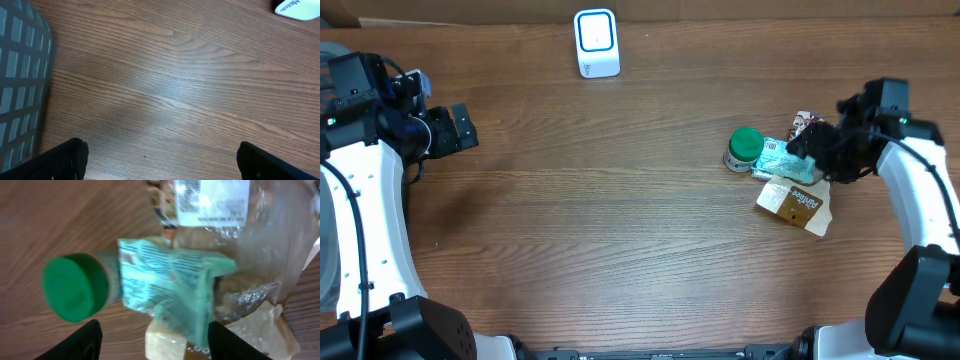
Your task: Scan the item barcode
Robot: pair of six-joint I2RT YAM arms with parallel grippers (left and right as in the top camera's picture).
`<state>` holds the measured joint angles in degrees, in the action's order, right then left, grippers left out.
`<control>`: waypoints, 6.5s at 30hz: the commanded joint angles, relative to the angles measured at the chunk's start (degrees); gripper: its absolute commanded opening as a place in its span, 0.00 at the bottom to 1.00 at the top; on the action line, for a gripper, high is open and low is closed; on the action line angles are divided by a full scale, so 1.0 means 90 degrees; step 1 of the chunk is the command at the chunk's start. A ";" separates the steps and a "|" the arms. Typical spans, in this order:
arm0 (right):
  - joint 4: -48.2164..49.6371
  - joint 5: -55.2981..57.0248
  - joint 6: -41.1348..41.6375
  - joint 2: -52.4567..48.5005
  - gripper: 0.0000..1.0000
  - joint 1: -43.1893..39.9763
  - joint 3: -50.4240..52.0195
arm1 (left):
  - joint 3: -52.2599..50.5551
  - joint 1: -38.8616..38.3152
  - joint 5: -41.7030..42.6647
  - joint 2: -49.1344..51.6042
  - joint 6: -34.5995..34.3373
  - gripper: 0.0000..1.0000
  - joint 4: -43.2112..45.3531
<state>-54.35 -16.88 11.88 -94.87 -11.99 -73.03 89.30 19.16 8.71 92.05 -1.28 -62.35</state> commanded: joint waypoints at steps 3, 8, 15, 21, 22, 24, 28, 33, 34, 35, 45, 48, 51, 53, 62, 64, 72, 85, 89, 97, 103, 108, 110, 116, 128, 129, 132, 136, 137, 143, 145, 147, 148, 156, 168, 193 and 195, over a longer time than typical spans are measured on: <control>-0.0998 -0.0151 0.0015 0.0733 0.79 0.0087 -0.1564 | 0.0041 -0.0012 0.0005 0.0010 0.0100 1.00 0.0000; -0.2028 0.0192 0.0005 0.1350 0.84 0.0316 -0.2487 | 0.0041 -0.0012 0.0005 0.0010 0.0100 1.00 0.0000; -0.2705 0.0180 0.0017 0.2560 1.00 0.0682 -0.2647 | 0.0041 -0.0012 0.0005 0.0010 0.0100 0.99 0.0000; -0.3419 -0.0403 0.0017 0.3313 1.00 0.0699 -0.2645 | 0.0041 -0.0012 0.0005 0.0010 0.0100 1.00 0.0000; -0.3514 -0.0313 -0.0063 0.3371 1.00 0.0699 -0.2645 | 0.0041 -0.0012 0.0005 0.0010 0.0100 1.00 0.0000; -0.3674 -0.0092 -0.0112 0.3466 1.00 0.0699 -0.2645 | 0.0041 -0.0012 0.0005 0.0010 0.0100 1.00 0.0000; -0.3944 0.0085 -0.0109 0.3504 1.00 0.0699 -0.2645 | 0.0041 -0.0012 0.0005 0.0010 0.0100 0.99 0.0000; -0.4073 0.0085 -0.0109 0.3436 1.00 0.0699 -0.2645 | 0.0041 -0.0012 0.0005 0.0010 0.0100 1.00 0.0000; -0.4075 0.0085 -0.0109 0.3410 1.00 0.0699 -0.2645 | 0.0041 -0.0012 0.0005 0.0010 0.0100 0.99 0.0000; -0.4073 0.0085 -0.0109 0.3385 1.00 0.0699 -0.2642 | 0.0041 -0.0012 0.0005 0.0010 0.0100 1.00 0.0002; -0.2800 0.0085 -0.0333 0.3266 1.00 0.0714 -0.2314 | 0.0041 -0.0012 0.0005 0.0010 0.0100 0.99 0.0000; -0.1775 0.0228 -0.0379 0.3512 1.00 0.0874 -0.1775 | 0.0041 -0.0012 0.0005 0.0010 0.0100 0.99 0.0000; -0.0704 0.0704 -0.0379 0.3910 1.00 0.1314 -0.1010 | 0.0041 -0.0012 0.0005 0.0010 0.0100 1.00 0.0000; 0.0199 0.1151 -0.0379 0.4294 1.00 0.1661 -0.0262 | 0.0041 -0.0012 0.0005 0.0010 0.0100 1.00 0.0000; 0.3640 0.1632 -0.0374 0.6103 1.00 0.2035 0.3011 | 0.0041 -0.0012 0.0005 0.0010 0.0100 1.00 0.0002; 0.4262 0.1634 -0.0376 0.6530 1.00 0.2035 0.3677 | 0.0041 -0.0012 0.0005 0.0010 0.0100 1.00 0.0000; 0.5950 0.1656 -0.0376 0.8400 1.00 0.2035 0.6011 | 0.0041 -0.0012 0.0005 0.0010 0.0100 0.99 0.0002; 0.6766 0.1596 -0.0369 1.0132 1.00 0.2040 0.8063 | 0.0041 -0.0012 0.0005 0.0010 0.0100 0.99 0.0000; 0.6052 0.1637 -0.0374 1.0528 1.00 0.2042 0.8063 | 0.0041 -0.0012 0.0005 0.0010 0.0100 1.00 0.0000; 0.5508 0.1632 -0.0369 1.0528 1.00 0.2045 0.8065 | 0.0041 -0.0012 0.0005 0.0010 0.0100 1.00 0.0002; 0.5518 0.1632 -0.0369 1.0525 1.00 0.2045 0.8065 | 0.0041 -0.0012 0.0005 0.0010 0.0100 0.99 0.0002; 0.5518 0.1634 -0.0369 1.0523 1.00 0.2045 0.8065 | 0.0041 -0.0012 0.0005 0.0010 0.0100 0.99 0.0000; 0.5518 0.1634 -0.0369 1.0523 1.00 0.2045 0.8065 | 0.0041 -0.0012 0.0005 0.0010 0.0100 0.99 0.0000; 0.5518 0.1634 -0.0369 1.0523 1.00 0.2045 0.8065 | 0.0041 -0.0012 0.0005 0.0010 0.0100 1.00 0.0000; 0.5518 0.1632 -0.0369 1.0523 1.00 0.2045 0.8065 | 0.0036 -0.0012 0.0005 0.0010 0.0100 1.00 0.0000; 0.5518 0.1634 -0.0369 1.0523 1.00 0.2045 0.8065 | 0.0034 -0.0010 0.0005 0.0010 0.0100 1.00 0.0000; 0.5518 0.1634 -0.0369 1.0523 1.00 0.2045 0.8065 | 0.0034 -0.0010 0.0005 0.0007 0.0100 0.99 0.0000; 0.5518 0.1634 -0.0369 1.0523 1.00 0.2045 0.8065 | 0.0034 -0.0109 0.0000 -0.0177 0.0100 0.99 0.0000; 0.5518 0.1632 -0.0369 1.0523 1.00 0.2045 0.8065 | 0.0034 -0.0170 0.0002 -0.0274 0.0100 1.00 0.0002; 0.5518 0.1634 -0.0369 1.0523 1.00 0.2045 0.8065 | 0.0034 -0.0690 0.0005 -0.1076 0.0100 1.00 0.0000; 0.5518 0.1634 -0.0369 1.0523 1.00 0.2045 0.8065 | 0.0034 -0.0872 0.0005 -0.1321 0.0100 1.00 0.0000; 0.5518 0.1634 -0.0369 1.0523 1.00 0.2045 0.8065 | 0.0034 -0.1078 0.0005 -0.1552 0.0100 1.00 0.0000; 0.5518 0.1632 -0.0369 1.0523 1.00 0.2045 0.8063 | 0.0034 -0.1178 0.0005 -0.1656 0.0100 0.99 0.0000; 0.5518 0.1632 -0.0369 1.0523 1.00 0.2045 0.8065 | -0.0061 -0.1637 -0.0316 -0.2419 0.0165 0.99 -0.0481; 0.5518 0.1632 -0.0369 1.0523 1.00 0.2045 0.8065 | -0.3189 -0.1639 0.0342 -0.4267 0.0049 1.00 0.3298; 0.5518 0.1634 -0.0369 1.0523 1.00 0.2045 0.8065 | -0.9870 -0.1812 -0.0231 -0.9454 0.1569 1.00 0.8053; 0.5518 0.1632 -0.0369 1.0523 1.00 0.2045 0.8065 | -0.9891 -0.1829 -0.0233 -0.9632 0.1642 1.00 0.7793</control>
<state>-4.97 -2.57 8.78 -0.73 6.09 -1.06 1.15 3.33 7.40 7.73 9.98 9.37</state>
